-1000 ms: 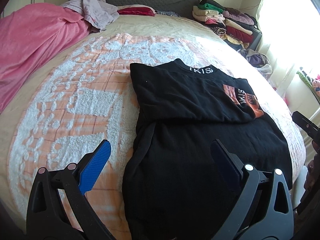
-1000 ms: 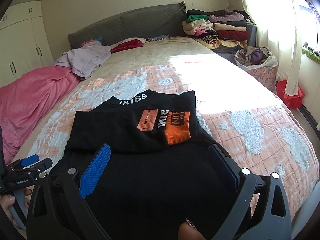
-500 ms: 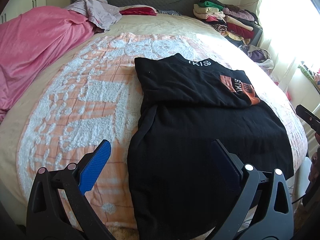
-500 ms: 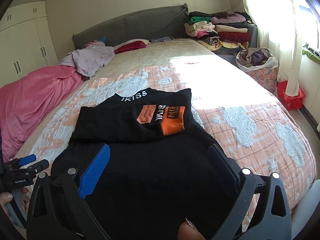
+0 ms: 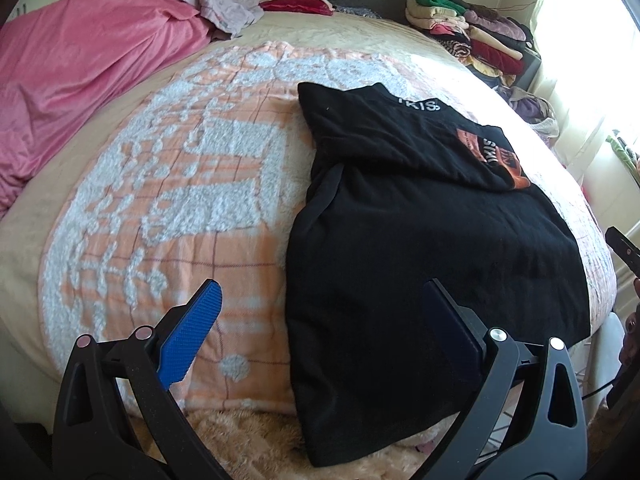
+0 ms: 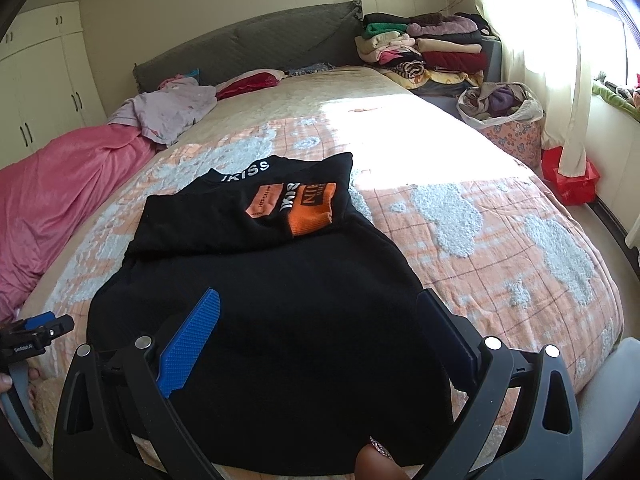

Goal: Fold small clothes
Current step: 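Close both tools on the black sweatshirt hem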

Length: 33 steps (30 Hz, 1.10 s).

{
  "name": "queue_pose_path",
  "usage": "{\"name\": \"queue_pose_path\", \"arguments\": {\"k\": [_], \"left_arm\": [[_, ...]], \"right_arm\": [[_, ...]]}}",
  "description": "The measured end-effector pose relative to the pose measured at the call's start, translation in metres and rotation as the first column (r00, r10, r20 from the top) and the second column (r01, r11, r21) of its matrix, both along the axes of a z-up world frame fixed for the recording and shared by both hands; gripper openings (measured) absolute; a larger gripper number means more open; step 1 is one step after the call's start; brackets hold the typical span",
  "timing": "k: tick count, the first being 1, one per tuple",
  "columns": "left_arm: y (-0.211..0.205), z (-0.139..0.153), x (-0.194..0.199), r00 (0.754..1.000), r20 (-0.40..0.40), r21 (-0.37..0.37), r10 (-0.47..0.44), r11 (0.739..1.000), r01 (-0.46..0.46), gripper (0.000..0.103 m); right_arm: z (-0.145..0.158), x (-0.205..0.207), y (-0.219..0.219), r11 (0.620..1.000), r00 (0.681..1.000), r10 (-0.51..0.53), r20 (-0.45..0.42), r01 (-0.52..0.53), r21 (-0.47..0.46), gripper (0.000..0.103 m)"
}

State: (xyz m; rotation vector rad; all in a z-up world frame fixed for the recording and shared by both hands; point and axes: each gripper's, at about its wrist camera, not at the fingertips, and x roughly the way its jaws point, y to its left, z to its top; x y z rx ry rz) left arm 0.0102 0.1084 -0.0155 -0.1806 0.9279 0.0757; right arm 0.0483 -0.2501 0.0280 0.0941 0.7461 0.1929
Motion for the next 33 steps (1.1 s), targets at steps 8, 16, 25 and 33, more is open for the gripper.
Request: {"name": "queue_pose_path", "arguments": {"k": [8,16,25,33], "left_arm": [[0.010,-0.015,-0.015,0.998,-0.058,-0.018,0.011,1.000,-0.012,0.093],[0.008,-0.032,-0.021,0.993,-0.114,-0.076,-0.013,0.997,0.005,0.093],[0.001,-0.050,-0.013,0.979,-0.190,-0.168,-0.072,0.985,0.039,0.077],[-0.009,-0.060,-0.008,0.964,-0.232,-0.173,-0.128,0.981,0.088,0.063]], "right_arm": [[-0.015,-0.008,-0.008,1.000,0.999,-0.003,-0.037,0.003,-0.007,0.098],[-0.031,-0.016,-0.016,1.000,0.996,0.010,-0.083,-0.012,-0.023,0.098],[-0.050,-0.025,-0.034,1.000,0.989,0.006,-0.144,-0.009,-0.023,0.098],[-0.072,-0.031,-0.055,1.000,0.976,0.004,-0.220,-0.007,-0.011,0.098]]}}
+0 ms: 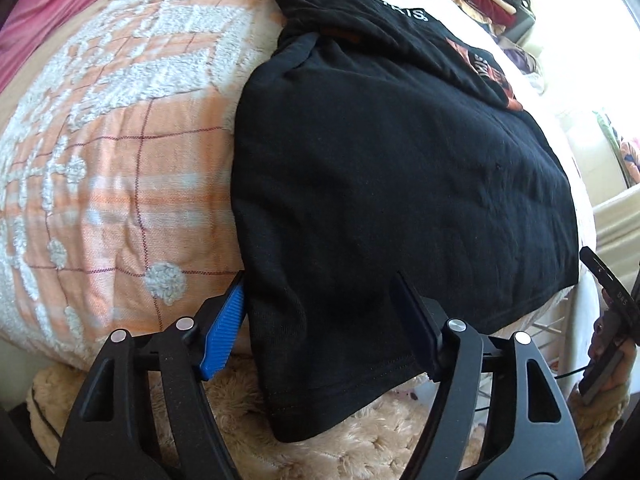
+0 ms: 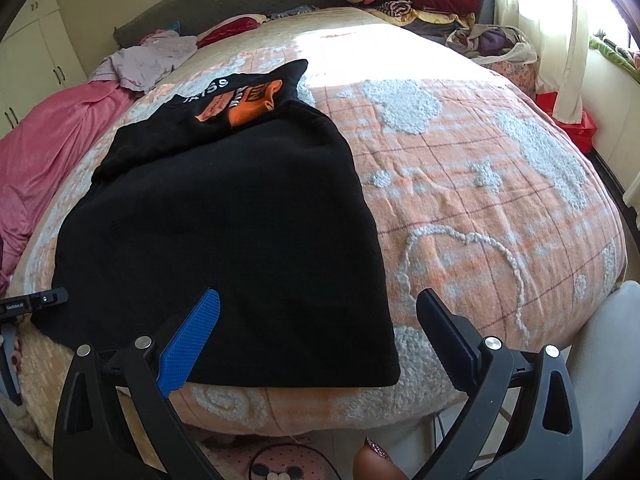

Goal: Fold small clothes
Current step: 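Close both tools on the black sweatshirt hem, then lift the hem with both tools and fold it toward the collar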

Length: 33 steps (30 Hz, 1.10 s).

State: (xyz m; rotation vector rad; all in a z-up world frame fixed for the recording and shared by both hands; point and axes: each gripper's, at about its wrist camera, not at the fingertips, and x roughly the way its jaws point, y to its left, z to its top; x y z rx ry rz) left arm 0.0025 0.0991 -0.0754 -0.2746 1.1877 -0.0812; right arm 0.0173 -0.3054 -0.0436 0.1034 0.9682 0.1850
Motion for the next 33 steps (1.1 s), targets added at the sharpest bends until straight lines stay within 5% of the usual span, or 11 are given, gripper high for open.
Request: {"name": "queue_pose_path", "arguments": {"k": [4,10,17,25,33], "left_arm": [[0.001,-0.001,-0.001,1.000,-0.002,-0.001,0.001,1.000,-0.001,0.063],[0.000,-0.001,-0.001,1.000,-0.003,0.002,0.002,1.000,-0.002,0.063],[0.000,0.000,-0.005,1.000,0.000,-0.012,-0.005,1.000,0.005,0.063],[0.003,0.002,-0.014,1.000,0.019,-0.075,-0.018,0.997,0.019,0.059],[0.003,0.004,-0.021,0.999,0.034,-0.085,-0.010,0.996,0.013,0.017]], "right_arm": [[-0.011,0.000,-0.004,1.000,0.999,0.017,-0.038,-0.016,0.015,0.097],[-0.022,-0.001,-0.006,0.999,0.999,0.030,-0.043,-0.030,-0.010,0.071],[-0.017,-0.010,-0.004,0.994,0.994,0.108,-0.019,-0.108,-0.017,0.016],[0.005,-0.011,-0.011,0.992,0.996,0.079,0.040,-0.083,0.098,0.008],[0.036,-0.009,-0.022,0.977,0.992,0.020,0.128,-0.046,0.209,0.007]]}}
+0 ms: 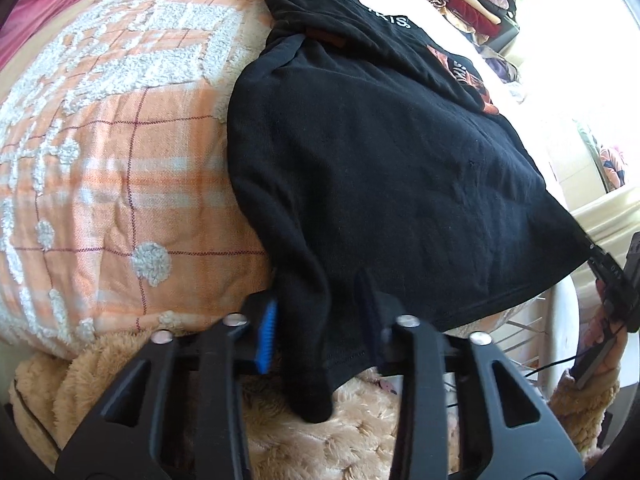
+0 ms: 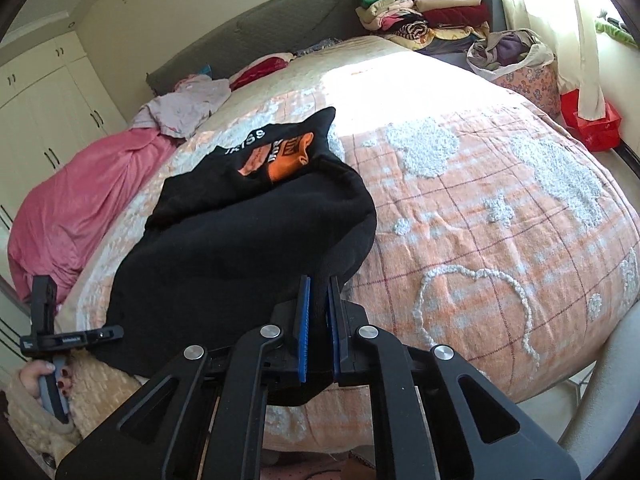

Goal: Fold small clothes
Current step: 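Lift the hem with both tools and fold it toward the collar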

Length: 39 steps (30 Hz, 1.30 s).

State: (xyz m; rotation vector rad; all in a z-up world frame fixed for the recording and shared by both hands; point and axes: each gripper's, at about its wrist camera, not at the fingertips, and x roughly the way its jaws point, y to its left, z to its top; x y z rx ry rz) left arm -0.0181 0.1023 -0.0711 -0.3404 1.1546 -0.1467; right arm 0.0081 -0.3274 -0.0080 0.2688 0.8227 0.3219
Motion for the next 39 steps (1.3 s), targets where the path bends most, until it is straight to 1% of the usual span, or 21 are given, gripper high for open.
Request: {"name": "queue_pose_path", "arguments": {"k": [2,8,17,23,32,39], "left_arm": [[0.000,0.001,0.000,1.000,0.007,0.004,0.002,1.000,-0.002,0.011],[0.000,0.006,-0.004,0.999,0.032,0.007,0.004,1.000,-0.004,0.005],[0.012,0.039,-0.009,0.990,0.139,-0.028,0.036,0.999,-0.032,0.003],[0.018,0.058,-0.004,0.980,0.193,-0.054,0.058,0.997,-0.049,0.003],[0.030,0.083,0.018,0.961,0.260,-0.093,0.094,0.993,-0.072,0.003],[0.038,0.101,0.036,0.946,0.301,-0.122,0.121,0.989,-0.087,0.003]], "right_arm": [[0.005,0.001,-0.001,1.000,1.000,-0.011,0.012,0.011,0.007,0.007],[0.012,0.001,0.001,1.000,0.999,-0.023,0.025,0.023,0.017,0.007],[0.021,0.004,0.002,0.999,0.998,-0.039,0.051,0.037,0.033,0.007],[0.028,0.005,0.000,0.997,0.996,-0.058,0.068,0.055,0.052,0.007],[0.046,0.009,-0.007,0.992,0.988,-0.103,0.114,0.093,0.090,0.007],[0.061,0.028,-0.009,0.987,0.981,-0.129,0.146,0.112,0.119,0.006]]}}
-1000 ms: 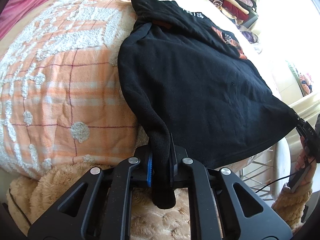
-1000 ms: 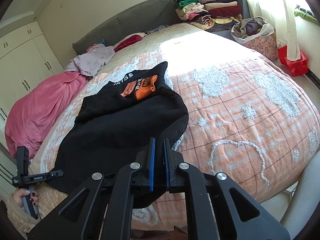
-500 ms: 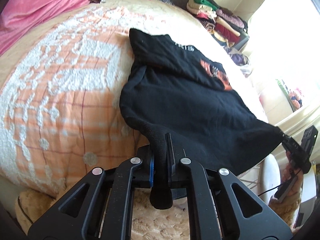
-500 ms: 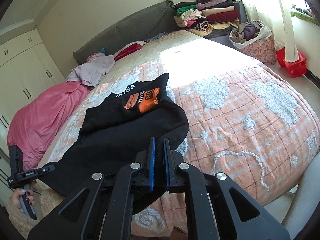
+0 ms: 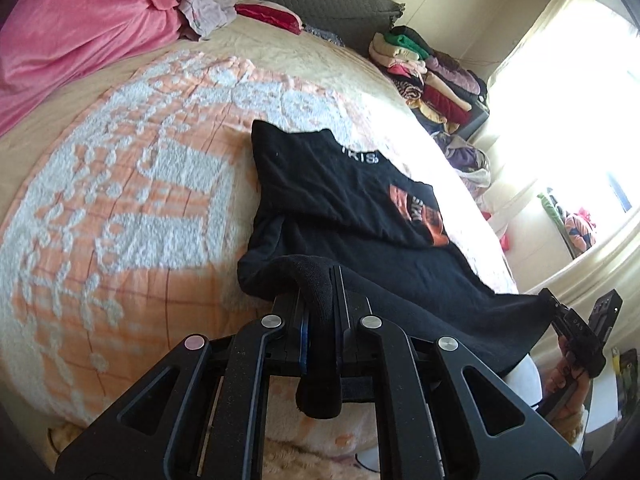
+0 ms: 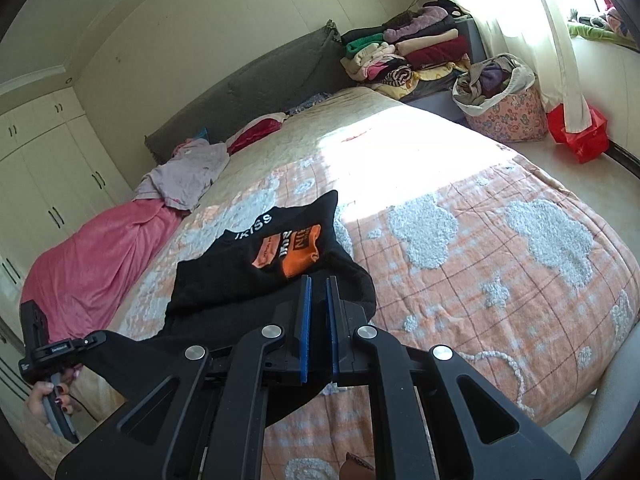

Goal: Fold small clothes
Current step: 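Lift the hem with both tools and fold it toward the collar, then lay the hem down over the chest and open both tools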

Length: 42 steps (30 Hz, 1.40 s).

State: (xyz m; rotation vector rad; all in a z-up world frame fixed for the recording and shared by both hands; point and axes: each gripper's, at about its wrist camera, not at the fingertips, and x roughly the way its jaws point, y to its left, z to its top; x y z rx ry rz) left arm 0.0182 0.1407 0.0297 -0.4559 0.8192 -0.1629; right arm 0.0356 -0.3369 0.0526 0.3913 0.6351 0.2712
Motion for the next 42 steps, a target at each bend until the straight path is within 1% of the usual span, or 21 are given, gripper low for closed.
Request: {"name": "queue_pose_path", "arguments": {"k": [5,9,14,17,24,29,31,33,36,38,40,41,42], "left_arm": [[0.005,0.013,0.020,1.000,0.027,-0.005,0.013,1.000,-0.013,0.003],[0.012,0.017,0.040,0.999,0.032,-0.020,0.031,0.999,-0.030,0.003],[0.021,0.017,0.068,0.998,0.025,-0.034,0.065,0.997,-0.065,0.003],[0.023,0.017,0.086,0.997,0.017,-0.018,0.075,0.997,-0.074,0.003],[0.030,0.006,0.128,0.995,-0.016,-0.009,0.100,0.995,-0.100,0.003],[0.038,-0.009,0.151,0.991,-0.044,-0.010,0.123,0.992,-0.123,0.003],[0.040,-0.017,0.159,0.990,-0.056,0.001,0.133,0.991,-0.133,0.003],[0.040,-0.026,0.166,0.988,-0.071,0.012,0.139,0.990,-0.139,0.003],[0.039,-0.039,0.175,0.985,-0.092,0.034,0.145,0.989,-0.143,0.003],[0.039,-0.045,0.179,0.983,-0.100,0.035,0.151,0.988,-0.148,0.004],[0.040,-0.048,0.180,0.983,-0.099,0.026,0.157,0.988,-0.155,0.005],[0.040,-0.048,0.180,0.983,-0.095,0.020,0.158,0.987,-0.157,0.006],[0.039,-0.047,0.179,0.984,-0.088,0.021,0.157,0.988,-0.155,0.007]], "right_arm": [[0.015,0.026,0.004,1.000,0.999,-0.007,0.038,0.007,0.002,0.006],[0.024,0.053,0.008,1.000,0.998,-0.007,0.058,0.006,0.002,0.006],[0.031,0.091,0.016,1.000,0.998,0.003,0.065,-0.003,-0.002,0.006],[0.029,0.116,0.021,1.000,0.998,0.010,0.057,-0.009,-0.022,0.006],[0.011,0.179,0.036,0.999,1.000,0.006,-0.002,-0.006,-0.043,0.006],[-0.004,0.218,0.046,0.999,0.999,-0.002,-0.046,0.000,-0.047,0.006],[-0.012,0.234,0.050,0.999,0.997,-0.003,-0.073,0.000,-0.042,0.006],[-0.019,0.249,0.055,0.998,0.995,-0.008,-0.099,0.002,-0.060,0.006],[-0.033,0.266,0.059,0.998,0.989,-0.023,-0.145,0.013,-0.068,0.006],[-0.041,0.273,0.059,0.997,0.986,-0.034,-0.165,0.021,-0.079,0.006],[-0.049,0.280,0.060,0.997,0.982,-0.042,-0.183,0.028,-0.078,0.007],[-0.052,0.282,0.059,0.997,0.981,-0.049,-0.190,0.035,-0.075,0.010],[-0.054,0.283,0.058,0.996,0.980,-0.055,-0.193,0.042,-0.073,0.010]]}}
